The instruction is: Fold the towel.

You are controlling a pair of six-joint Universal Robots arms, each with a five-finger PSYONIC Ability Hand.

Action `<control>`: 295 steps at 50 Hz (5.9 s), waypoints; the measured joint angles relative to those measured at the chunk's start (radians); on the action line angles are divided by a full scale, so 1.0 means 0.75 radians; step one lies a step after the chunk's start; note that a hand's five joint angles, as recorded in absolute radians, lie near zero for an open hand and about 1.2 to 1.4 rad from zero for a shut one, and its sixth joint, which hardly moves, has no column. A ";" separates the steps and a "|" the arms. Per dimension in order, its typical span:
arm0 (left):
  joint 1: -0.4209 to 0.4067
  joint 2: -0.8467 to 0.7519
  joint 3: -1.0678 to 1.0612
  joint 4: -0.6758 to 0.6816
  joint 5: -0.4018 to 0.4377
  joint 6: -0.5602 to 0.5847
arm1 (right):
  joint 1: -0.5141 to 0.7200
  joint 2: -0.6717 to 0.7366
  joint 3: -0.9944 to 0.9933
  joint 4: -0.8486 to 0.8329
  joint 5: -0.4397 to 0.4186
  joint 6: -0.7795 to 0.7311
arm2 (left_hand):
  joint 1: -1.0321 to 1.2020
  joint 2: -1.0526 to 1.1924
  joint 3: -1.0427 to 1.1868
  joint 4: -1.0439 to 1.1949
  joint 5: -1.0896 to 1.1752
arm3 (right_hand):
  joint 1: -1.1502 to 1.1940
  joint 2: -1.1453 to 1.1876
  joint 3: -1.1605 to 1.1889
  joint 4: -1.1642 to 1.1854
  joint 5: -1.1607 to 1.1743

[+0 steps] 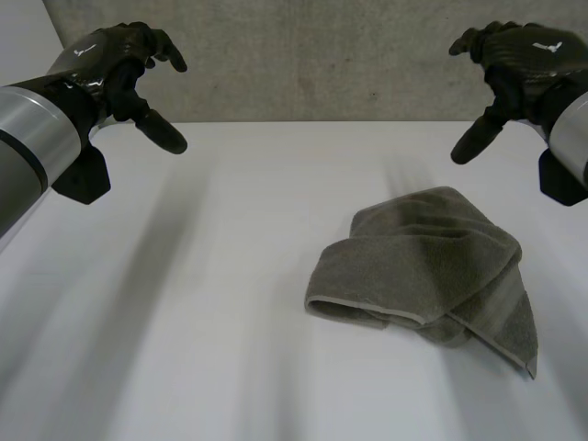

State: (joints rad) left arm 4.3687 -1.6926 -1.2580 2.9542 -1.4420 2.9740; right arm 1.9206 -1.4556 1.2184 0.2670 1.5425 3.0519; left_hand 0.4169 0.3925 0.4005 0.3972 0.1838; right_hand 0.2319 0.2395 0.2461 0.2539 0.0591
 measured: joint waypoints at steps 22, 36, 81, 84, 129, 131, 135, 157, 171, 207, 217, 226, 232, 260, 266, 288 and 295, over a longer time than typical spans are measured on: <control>0.000 -0.064 0.055 -0.092 -0.003 0.011 | -0.081 -0.016 -0.027 0.043 0.009 -0.022 | -0.135 -0.124 -0.125 -0.115 -0.123 | 0.000 0.000 0.000 0.000 0.000; 0.000 -0.062 0.042 -0.089 0.000 0.012 | -0.084 -0.013 -0.029 0.044 0.004 -0.027 | -0.135 -0.128 -0.125 -0.115 -0.127 | 0.000 0.000 0.000 0.000 0.000; -0.417 -0.815 -0.068 0.450 0.172 0.012 | -0.091 0.240 0.928 -0.582 -0.257 -0.018 | 0.003 0.039 0.031 0.027 0.095 | 0.285 0.281 0.272 0.263 0.303; -0.435 -0.841 -0.056 0.456 0.171 0.011 | -0.084 0.269 0.925 -0.624 -0.253 -0.011 | 0.054 0.087 0.079 0.079 0.144 | 0.522 0.508 0.496 0.486 0.519; -0.359 -0.568 0.972 0.379 -0.089 0.464 | 0.012 0.374 -0.686 -0.449 -0.697 -0.033 | 1.212 1.262 1.254 1.278 1.292 | 1.252 1.248 1.247 1.229 1.251; -0.336 -0.536 0.808 0.353 -0.085 0.462 | 0.011 0.368 -0.604 -0.435 -0.755 -0.039 | 1.212 1.262 1.254 1.278 1.292 | 1.130 1.115 1.112 1.113 1.132; -0.287 -0.469 0.457 0.326 -0.073 0.458 | 0.011 0.364 -0.369 -0.407 -0.832 -0.087 | 1.212 1.262 1.254 1.279 1.292 | 0.951 0.958 0.936 0.936 0.950; -0.227 -0.522 -0.464 0.690 0.026 0.466 | 0.098 0.507 0.364 -0.420 -0.622 -0.315 | 1.213 1.262 1.254 1.284 1.292 | 0.717 0.722 0.710 0.703 0.706; -0.244 -0.332 -0.425 0.618 0.022 0.452 | 0.237 0.482 0.411 -0.611 -0.476 0.128 | 1.213 1.262 1.254 1.284 1.292 | 0.394 0.402 0.393 0.379 0.363; -0.196 0.070 -0.453 0.437 0.031 0.034 | 0.628 0.687 0.187 -1.108 0.151 0.264 | 1.213 1.262 1.254 1.284 1.292 | 0.369 0.383 0.366 0.355 0.336; -0.169 0.107 -0.456 0.429 0.075 -0.042 | 0.624 0.800 0.046 -1.105 0.155 0.262 | 1.213 1.262 1.254 1.284 1.292 | 0.369 0.383 0.366 0.355 0.355; -0.139 0.196 -0.453 0.403 0.083 -0.066 | 0.624 0.947 -0.142 -1.091 0.158 0.249 | 1.214 1.262 1.254 1.284 1.292 | 0.372 0.383 0.367 0.356 0.362; -0.132 0.236 -0.453 0.399 0.083 -0.086 | 0.624 1.049 -0.273 -1.072 0.160 0.218 | 1.214 1.262 1.254 1.284 1.292 | 0.446 0.418 0.413 0.404 0.444; -0.040 0.243 -0.452 0.401 0.084 -0.166 | 0.618 1.303 -0.589 -0.732 0.095 0.288 | 1.225 1.262 1.254 1.284 1.292 | 0.508 0.493 0.479 0.472 0.491; -0.032 0.241 -0.455 0.401 0.084 -0.166 | 0.615 1.334 -0.651 -0.659 0.075 0.294 | 1.225 1.262 1.254 1.284 1.292 | 0.953 0.936 0.920 0.909 0.938; -0.008 0.219 -0.464 0.413 0.087 -0.155 | 0.424 1.092 -0.761 -0.395 -0.049 0.306 | 1.226 1.262 1.255 1.284 1.293 | 1.398 1.390 1.431 1.438 1.434; 0.025 0.133 -0.467 0.414 0.089 -0.144 | 0.195 0.810 -0.708 -0.195 -0.225 0.152 | 1.226 1.262 1.256 1.284 1.293 | 1.398 1.390 1.431 1.438 1.434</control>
State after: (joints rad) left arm 4.3876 -1.5926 -1.6085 3.2644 -1.3754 2.8660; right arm 2.0671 -0.8481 0.6876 0.1209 1.3740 3.1662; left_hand 1.3368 1.3391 1.3422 1.3605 1.1532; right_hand 1.2806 1.2820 1.3194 1.3324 1.1349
